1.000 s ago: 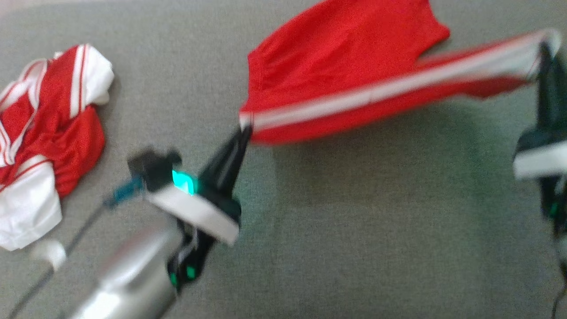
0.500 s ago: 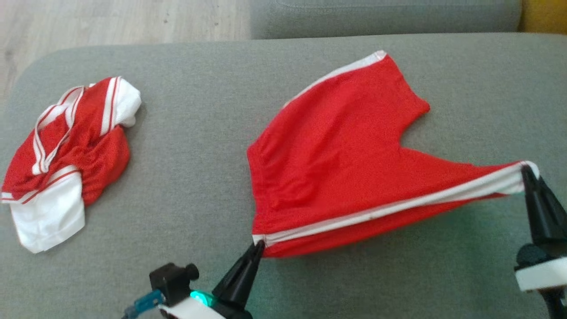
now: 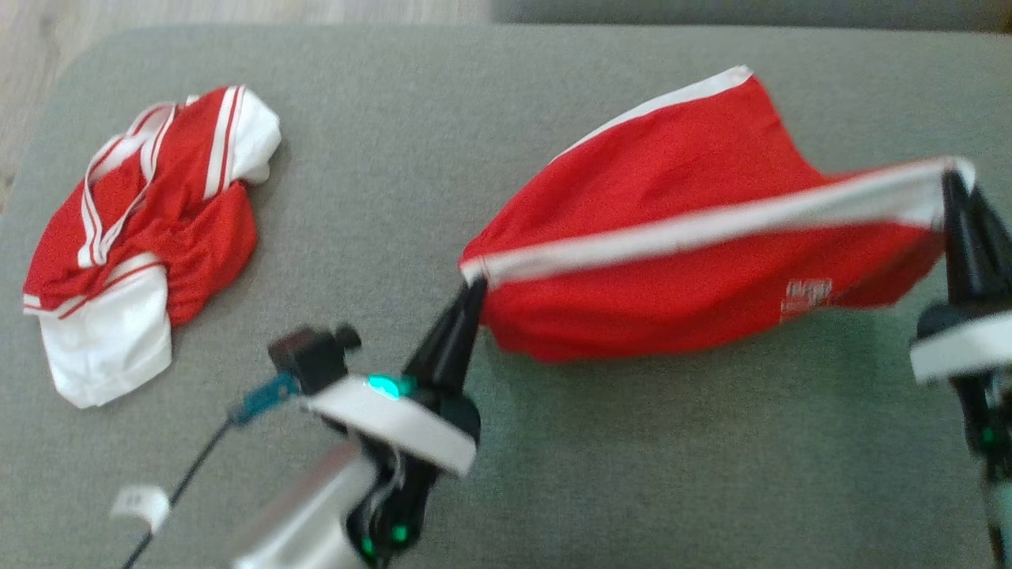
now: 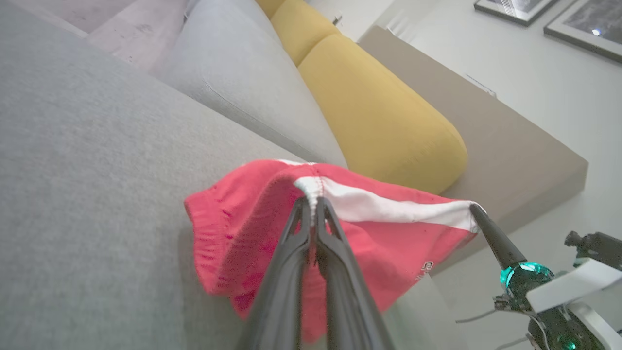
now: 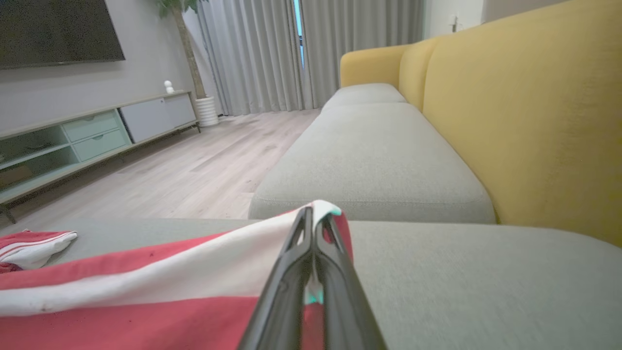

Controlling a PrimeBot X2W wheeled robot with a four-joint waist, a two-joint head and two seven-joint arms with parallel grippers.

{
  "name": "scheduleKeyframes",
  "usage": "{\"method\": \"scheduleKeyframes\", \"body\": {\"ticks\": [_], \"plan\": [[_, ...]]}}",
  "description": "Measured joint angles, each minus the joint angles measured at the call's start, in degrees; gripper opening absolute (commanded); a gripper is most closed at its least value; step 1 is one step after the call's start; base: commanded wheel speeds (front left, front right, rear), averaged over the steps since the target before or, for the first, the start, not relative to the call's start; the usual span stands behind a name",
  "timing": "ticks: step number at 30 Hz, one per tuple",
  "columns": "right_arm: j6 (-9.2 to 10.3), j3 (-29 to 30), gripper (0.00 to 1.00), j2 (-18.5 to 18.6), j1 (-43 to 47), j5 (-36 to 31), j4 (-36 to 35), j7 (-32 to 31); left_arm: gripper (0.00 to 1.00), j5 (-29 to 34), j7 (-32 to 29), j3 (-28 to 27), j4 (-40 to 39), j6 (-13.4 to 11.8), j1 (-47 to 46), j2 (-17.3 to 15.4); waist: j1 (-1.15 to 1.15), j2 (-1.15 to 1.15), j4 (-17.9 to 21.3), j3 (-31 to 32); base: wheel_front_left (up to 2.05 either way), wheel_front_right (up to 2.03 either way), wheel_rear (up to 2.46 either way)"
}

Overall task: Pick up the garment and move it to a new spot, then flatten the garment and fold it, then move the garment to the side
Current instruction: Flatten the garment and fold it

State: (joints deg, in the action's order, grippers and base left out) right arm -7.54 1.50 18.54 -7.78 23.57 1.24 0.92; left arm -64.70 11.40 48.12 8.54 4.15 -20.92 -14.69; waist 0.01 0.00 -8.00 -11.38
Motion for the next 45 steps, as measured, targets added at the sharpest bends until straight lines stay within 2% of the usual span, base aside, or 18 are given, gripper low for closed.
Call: {"method": "scheduleKeyframes", "body": {"ticks": [2, 11, 16, 21, 22, 23, 24, 25, 26, 27, 28, 29, 34, 36, 38, 41, 45], "plan": [[0.00, -1.1, 0.00, 0.1, -7.0, -1.3, 4.3, 0.0, 0.00, -1.4, 0.0, -1.7, 4.4, 0.8, -4.6, 2.3, 0.00, 0.00, -0.8, -2.1, 0.00, 0.00, 0.00], [0.00, -6.4, 0.00, 1.8, -22.0, -2.6, 18.4, 0.3, 0.00, -4.5, -1.3, -2.7, 15.8, 2.8, -14.8, 7.6, 0.00, 0.00, -3.3, -7.5, 0.00, 0.00, 0.00], [0.00, -9.1, 0.00, 2.0, -28.4, -3.0, 25.0, 1.7, 0.00, -5.4, -1.1, -2.6, 20.9, 3.0, -19.5, 9.2, 0.00, 0.00, -4.4, -9.7, 0.00, 0.00, 0.00], [0.00, -11.3, 0.00, 2.1, -32.7, -3.0, 31.0, 4.0, 0.00, -5.4, 0.3, -0.4, 22.8, 3.0, -22.5, 9.7, 0.00, 0.00, -4.9, -11.3, 0.00, 0.00, 0.00], [0.00, -11.7, 0.01, 2.1, -33.4, -3.0, 32.2, 4.4, 0.00, -5.4, 0.6, 0.2, 23.2, 3.0, -22.8, 9.7, 0.00, 0.00, -5.0, -11.5, 0.00, 0.00, 0.00], [0.00, -12.1, 0.14, 2.1, -34.1, -2.9, 33.3, 4.9, 0.00, -5.4, 0.9, 0.4, 23.7, 3.0, -23.0, 9.7, -0.01, 0.00, -5.0, -11.7, 0.00, 0.00, 0.00], [0.00, -12.5, 0.14, 2.0, -34.6, -2.8, 34.2, 5.4, 0.00, -5.4, 1.1, 0.6, 24.2, 3.0, -23.2, 9.7, -0.01, 0.00, -5.1, -11.8, 0.00, 0.00, 0.00], [0.01, -13.0, 0.38, 2.0, -35.3, -2.8, 35.1, 6.0, 0.13, -5.4, 1.4, 0.8, 24.5, 3.0, -23.3, 9.8, -0.01, 0.00, -5.1, -12.0, 0.00, 0.00, 0.00], [0.00, -13.6, 0.89, 2.0, -35.8, -2.8, 35.9, 6.6, 0.33, -5.4, 1.7, 1.0, 24.9, 3.0, -23.3, 9.8, -0.01, 0.00, -5.1, -12.0, 0.00, 0.00, 0.00], [0.01, -14.2, 1.00, 1.9, -36.4, -2.6, 36.7, 7.3, 0.56, -5.6, 1.8, 1.4, 25.1, 3.0, -23.3, 9.8, -0.01, 0.00, -5.0, -12.1, 0.00, 0.00, 0.00], [0.00, -14.5, 1.00, 1.8, -36.8, -2.3, 37.3, 7.9, 0.92, -6.0, 1.9, 1.8, 25.5, 3.0, -23.3, 9.8, -0.01, 0.00, -5.0, -12.1, 0.00, 0.00, 0.00], [0.00, -14.8, 1.00, 1.7, -37.1, -2.1, 37.9, 8.8, 1.00, -6.0, 2.1, 1.9, 26.1, 3.0, -23.3, 9.8, -0.01, 0.00, -4.9, -12.1, 0.00, 0.00, 0.00], [0.00, -16.3, 1.00, 1.4, -37.2, -0.1, 39.6, 11.5, 1.00, -5.5, 2.9, 2.0, 28.1, 3.0, -23.3, 9.6, -0.01, 0.00, -4.6, -11.0, 0.00, 0.00, 0.00], [0.00, -16.9, 1.00, 1.1, -36.1, 1.4, 39.3, 12.1, 1.00, -3.1, 2.9, 1.3, 28.6, 3.0, -23.0, 9.4, -0.01, 0.00, -4.5, -10.1, 0.00, 0.00, 0.00], [0.00, -18.1, 1.00, 1.1, -33.5, 3.0, 38.9, 12.2, 1.00, 2.4, 2.9, -2.5, 28.2, 2.6, -21.6, 9.3, -0.02, 0.00, -4.3, -9.1, 0.00, 0.00, 0.00], [0.00, -18.6, 1.00, 1.2, -28.3, 4.8, 38.8, 12.1, 1.00, 14.6, 3.0, -9.3, 24.2, -1.3, -17.4, 8.7, -0.02, 0.00, -4.1, -7.5, 0.00, 0.00, 0.00], [0.00, -17.4, 1.00, 2.2, -24.5, 6.2, 40.3, 11.0, 1.00, 31.3, 3.1, -16.3, 13.6, -5.7, -7.6, 9.2, -0.03, 0.00, -4.6, -5.9, 0.00, 0.00, 0.00]]}}
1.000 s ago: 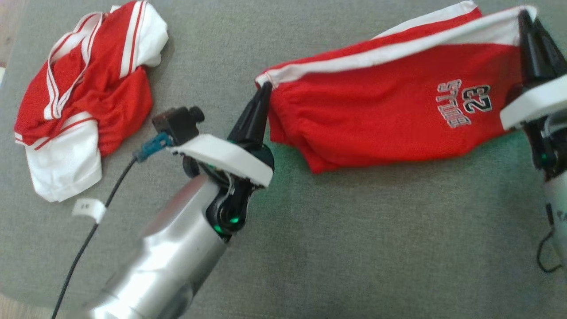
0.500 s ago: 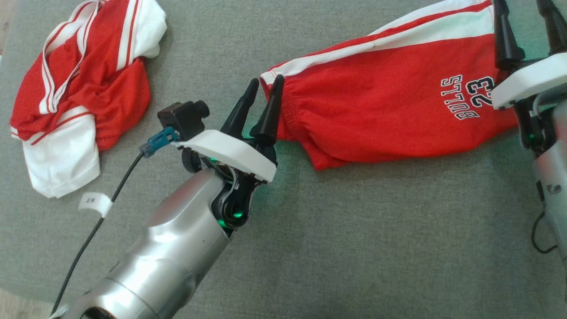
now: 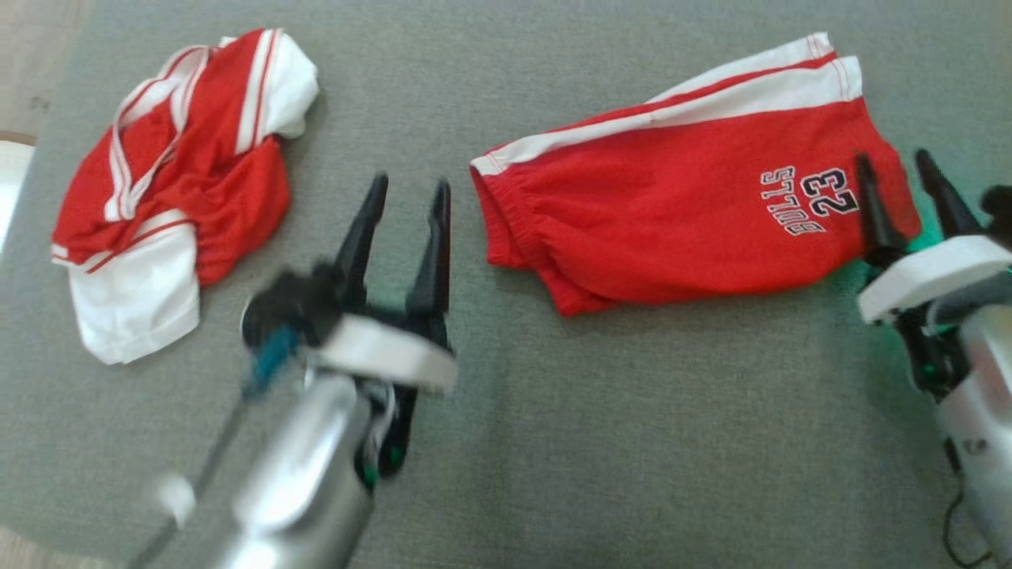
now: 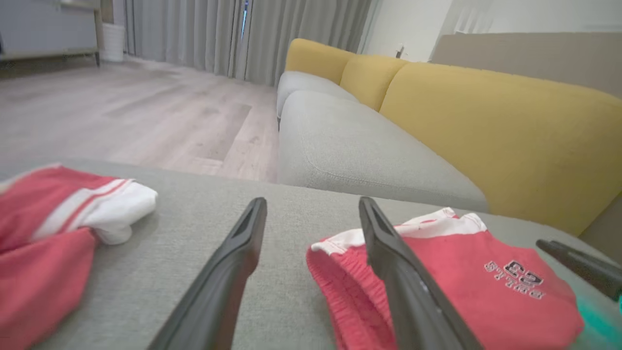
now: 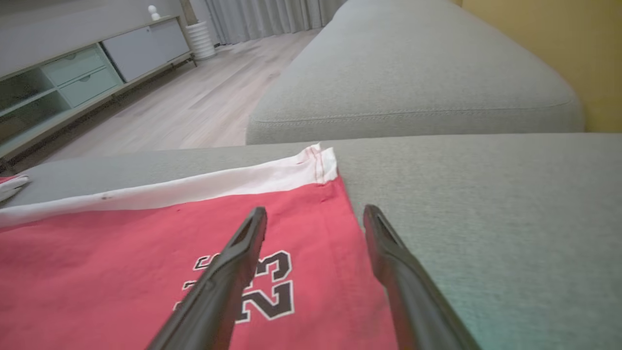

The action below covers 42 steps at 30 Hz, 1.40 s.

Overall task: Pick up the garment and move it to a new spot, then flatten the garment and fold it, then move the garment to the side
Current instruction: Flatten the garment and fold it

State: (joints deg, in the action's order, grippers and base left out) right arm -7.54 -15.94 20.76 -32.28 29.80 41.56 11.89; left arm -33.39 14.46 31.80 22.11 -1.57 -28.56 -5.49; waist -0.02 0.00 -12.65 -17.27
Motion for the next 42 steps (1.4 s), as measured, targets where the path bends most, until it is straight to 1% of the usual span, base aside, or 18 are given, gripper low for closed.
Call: {"method": "scheduleKeyframes", "body": {"ticks": [1, 3, 4, 8, 10, 14, 15, 19, 20, 21, 22, 23, 24, 25, 28, 32, 37, 42], "plan": [[0.00, 0.0, 1.00, 0.0, 0.0, 0.0, 0.0, 0.0, 1.00, 0.0, 0.0, 0.0, 0.0, 0.0, 0.0, 0.0, 0.00, 0.00, 0.0, 0.0, 0.00, 0.00, 0.00], [0.01, 1.7, 1.00, 0.3, 0.0, 0.5, 1.2, -0.5, 1.00, 6.9, 0.0, -2.3, -4.7, -1.5, 5.1, 0.6, 0.01, 0.00, -0.6, 0.6, 0.00, 0.00, 0.00], [0.01, 2.2, 1.00, 0.3, -0.1, 0.5, 1.9, -0.8, 1.00, 9.3, 0.0, -3.5, -6.7, -1.9, 7.5, 0.8, 0.00, 0.00, -1.0, 0.9, 0.00, 0.00, 0.00], [0.00, 4.4, 1.00, 1.3, -0.1, -0.4, 7.2, -1.4, 1.00, 15.2, 0.1, -6.5, -11.9, -2.8, 15.4, 1.7, 0.00, 0.00, -2.9, 1.8, 0.00, 0.00, 0.00], [0.00, 5.6, 1.00, 1.6, -0.2, -0.8, 10.0, -1.4, 1.00, 15.5, 0.1, -8.0, -13.8, -3.2, 18.3, 2.3, 0.01, 0.00, -4.1, 2.2, 0.00, 0.00, 0.00], [0.00, 7.9, 1.00, 1.7, -1.8, -1.6, 15.6, -1.4, 1.00, 16.4, 0.1, -8.9, -16.9, -3.6, 22.1, 2.5, 0.01, 0.00, -6.5, 2.7, 0.00, 0.00, 0.00], [0.00, 8.7, 1.00, 1.7, -3.0, -2.2, 18.0, -1.4, 1.00, 16.2, 0.1, -8.6, -17.8, -3.8, 23.1, 2.5, 0.01, 0.00, -7.6, 2.7, 0.00, 0.00, 0.00], [0.00, 9.0, 1.00, 1.4, -4.3, -2.5, 21.9, -1.6, 1.00, 16.2, 0.1, -7.5, -18.5, -4.4, 23.4, 2.5, 0.01, 0.00, -9.5, 2.6, 0.00, 0.00, 0.00], [0.00, 9.1, 0.82, 1.3, -4.6, -2.5, 22.4, -1.7, 1.00, 16.2, 0.1, -7.5, -18.5, -4.5, 23.4, 2.5, 0.01, 0.00, -9.8, 2.5, 0.00, 0.00, 0.00], [0.00, 9.1, 0.53, 1.4, -5.0, -2.5, 22.8, -1.7, 1.00, 16.2, 0.1, -7.5, -18.5, -4.5, 23.4, 2.5, 0.01, 0.00, -10.0, 2.4, 0.00, 0.00, 0.00], [0.00, 9.1, 0.30, 1.3, -5.4, -2.5, 23.2, -1.7, 1.00, 16.2, 0.1, -7.5, -18.5, -4.5, 23.4, 2.5, 0.01, 0.00, -10.1, 2.3, 0.00, 0.00, 0.00], [0.00, 9.1, 0.30, 1.2, -6.0, -2.4, 23.6, -1.7, 1.00, 16.2, 0.1, -7.5, -18.5, -4.5, 23.4, 2.5, 0.02, 0.00, -10.1, 2.2, 0.00, 0.00, 0.00], [0.00, 9.0, 0.12, 1.0, -6.4, -2.2, 23.7, -1.7, 1.00, 16.2, 0.1, -7.5, -18.5, -4.6, 23.4, 2.5, 0.02, 0.00, -10.0, 2.2, 0.00, 0.00, 0.00], [0.00, 9.0, 0.00, 0.6, -6.7, -2.0, 23.9, -1.5, 1.00, 16.2, 0.1, -7.7, -18.5, -4.6, 23.4, 2.5, 0.02, 0.00, -9.8, 2.2, 0.00, 0.00, 0.00], [0.00, 8.7, 0.00, -0.4, -7.2, -1.9, 24.1, -0.9, 1.00, 16.2, 0.1, -8.0, -18.5, -4.9, 23.4, 2.5, 0.02, 0.00, -8.6, 2.3, 0.00, 0.00, 0.00], [0.00, 7.8, 0.00, -0.9, -7.2, -1.3, 24.4, -0.5, 1.00, 16.2, 0.1, -8.2, -18.2, -4.9, 23.4, 2.5, 0.02, 0.00, -6.1, 2.7, 0.00, 0.00, 0.00], [0.00, 6.9, 0.00, -1.3, -7.5, -0.9, 24.4, 0.2, 1.00, 15.8, 0.1, -9.2, -17.6, -4.3, 23.4, 2.5, 0.02, 0.00, -1.4, 3.4, 0.00, 0.00, 0.00], [0.00, 7.3, 0.00, -1.0, -8.2, -0.9, 26.1, 0.5, 1.00, 15.8, 0.1, -9.6, -17.2, -3.9, 23.4, 2.5, 0.02, 0.00, 3.7, 3.9, 0.00, 0.00, 0.00]]}}
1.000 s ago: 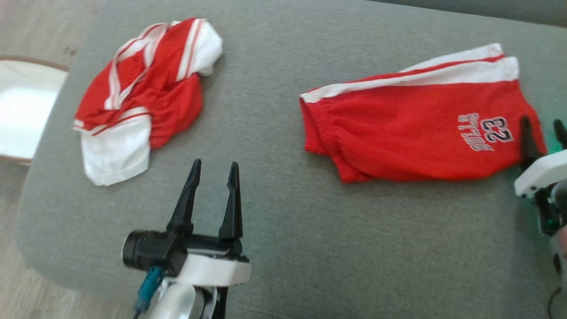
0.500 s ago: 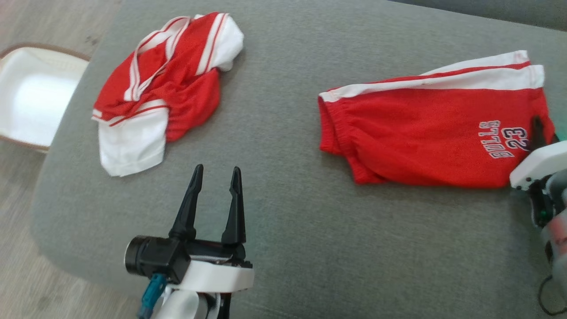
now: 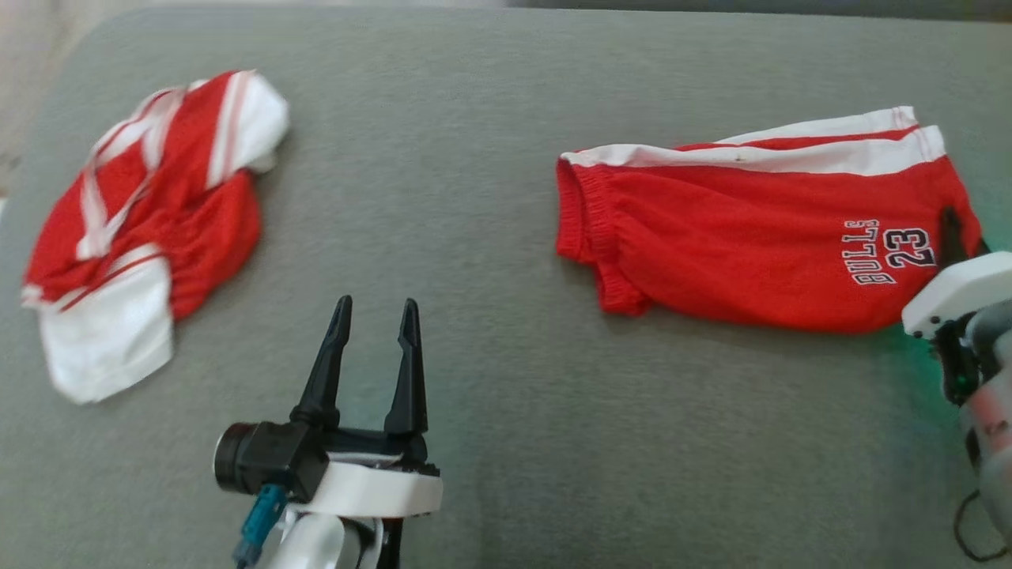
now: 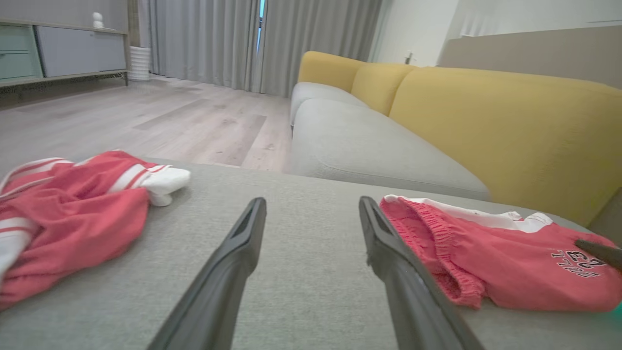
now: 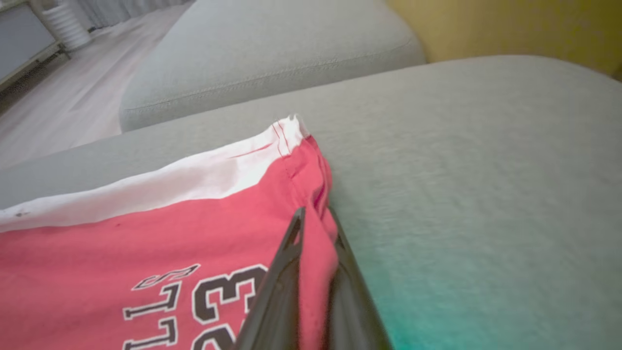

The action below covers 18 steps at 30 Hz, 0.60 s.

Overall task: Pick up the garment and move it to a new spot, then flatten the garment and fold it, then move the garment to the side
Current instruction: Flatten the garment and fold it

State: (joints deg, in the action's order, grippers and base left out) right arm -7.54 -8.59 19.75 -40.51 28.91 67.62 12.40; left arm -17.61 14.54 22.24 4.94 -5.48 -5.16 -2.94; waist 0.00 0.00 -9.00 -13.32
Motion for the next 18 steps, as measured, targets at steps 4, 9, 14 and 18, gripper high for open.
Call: {"method": "scheduleKeyframes", "body": {"ticks": [4, 9, 14, 18], "plan": [[0.00, 1.4, 0.00, 1.1, 0.1, 0.1, 1.0, 0.6, 1.00, 0.0, 0.0, 0.0, 0.4, 0.0, 0.0, 0.0, 0.00, 0.00, 3.4, 0.6, 0.00, 0.00, 0.00], [0.00, 2.6, 0.00, 1.4, 0.3, 0.4, 0.3, 1.4, 1.00, 0.0, 0.0, 0.0, 0.8, 0.0, 0.0, 0.0, 0.00, 0.00, 5.4, 1.6, 0.00, 0.00, 0.00], [0.00, 2.3, 0.00, 1.4, 0.6, -0.8, -4.1, 1.8, 1.00, 0.0, 0.0, 0.0, 1.4, 0.4, 0.0, 0.0, 0.00, 0.00, 4.8, 2.4, 0.00, 0.00, 0.00], [0.00, 1.4, 0.00, 0.7, 0.8, -2.7, -9.1, 1.9, 1.00, 0.0, 0.0, 0.0, 2.0, 0.4, 0.3, 0.0, 0.00, 0.00, 3.8, 3.3, 0.00, 0.00, 0.00]]}}
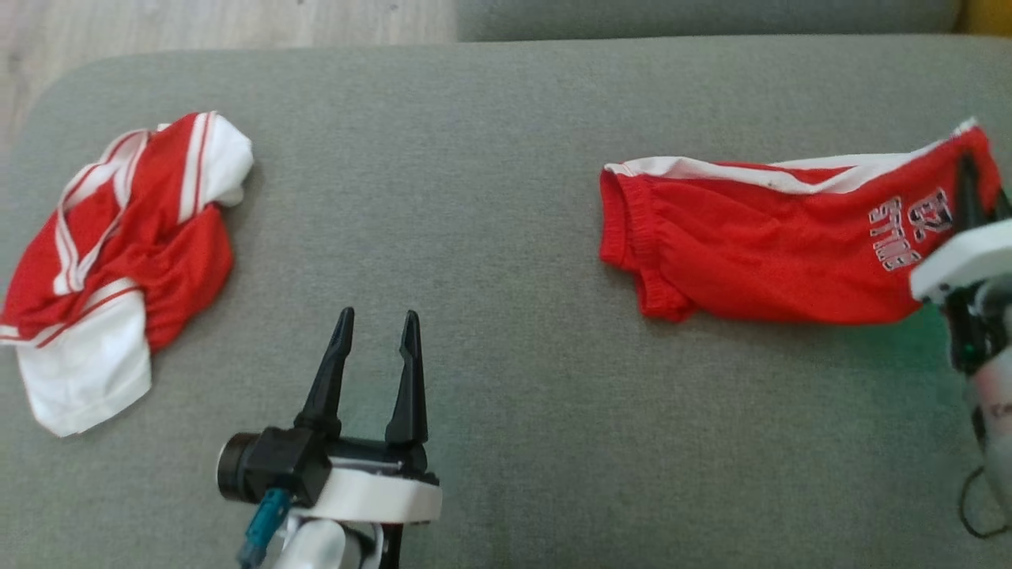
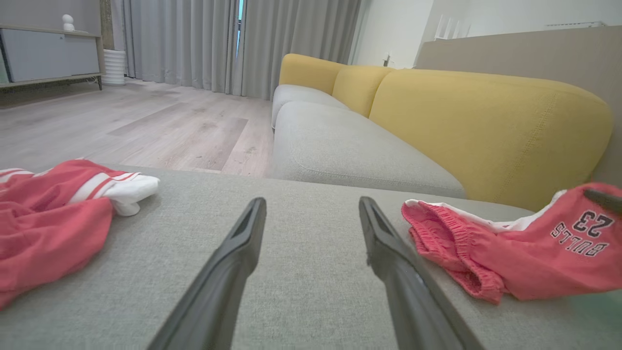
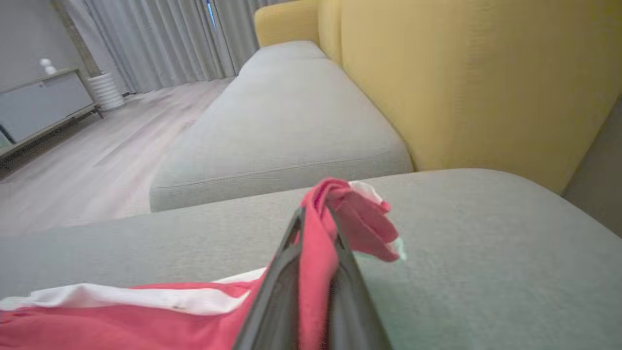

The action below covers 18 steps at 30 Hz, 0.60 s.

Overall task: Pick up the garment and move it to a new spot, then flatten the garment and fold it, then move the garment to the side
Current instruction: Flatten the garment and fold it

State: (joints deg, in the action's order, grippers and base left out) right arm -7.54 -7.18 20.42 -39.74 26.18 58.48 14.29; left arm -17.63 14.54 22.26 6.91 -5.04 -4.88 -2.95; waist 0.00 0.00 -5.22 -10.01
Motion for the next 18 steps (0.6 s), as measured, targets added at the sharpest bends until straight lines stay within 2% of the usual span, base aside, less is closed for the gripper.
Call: {"method": "scheduleKeyframes", "body": {"ticks": [7, 16, 17, 18], "plan": [[0.00, -4.2, 0.00, -3.4, 0.1, -2.1, -6.0, 0.1, 1.00, -1.0, 0.0, 0.4, 0.4, 0.0, 1.2, 0.0, 0.00, 0.00, -2.2, 1.8, 0.00, 0.00, 0.00], [0.00, -15.5, 0.00, -8.1, 4.5, -3.0, -15.4, -3.8, 1.00, -1.0, 0.0, 0.3, 0.5, -0.3, 2.5, 0.0, -0.01, 0.00, -4.4, 3.1, 0.00, 0.00, 0.00], [0.00, -16.8, 0.10, -8.7, 5.5, -3.0, -15.8, -4.4, 1.00, -1.0, 0.0, 0.3, 0.5, -0.3, 2.7, 0.0, 0.00, 0.00, -4.5, 3.0, 0.00, 0.00, 0.00], [0.00, -17.9, 0.67, -9.1, 6.7, -3.0, -16.0, -4.9, 1.00, -1.0, 0.0, 0.3, 0.5, -0.3, 2.8, 0.0, 0.00, 0.00, -4.6, 2.9, 0.00, 0.00, 0.00]]}}
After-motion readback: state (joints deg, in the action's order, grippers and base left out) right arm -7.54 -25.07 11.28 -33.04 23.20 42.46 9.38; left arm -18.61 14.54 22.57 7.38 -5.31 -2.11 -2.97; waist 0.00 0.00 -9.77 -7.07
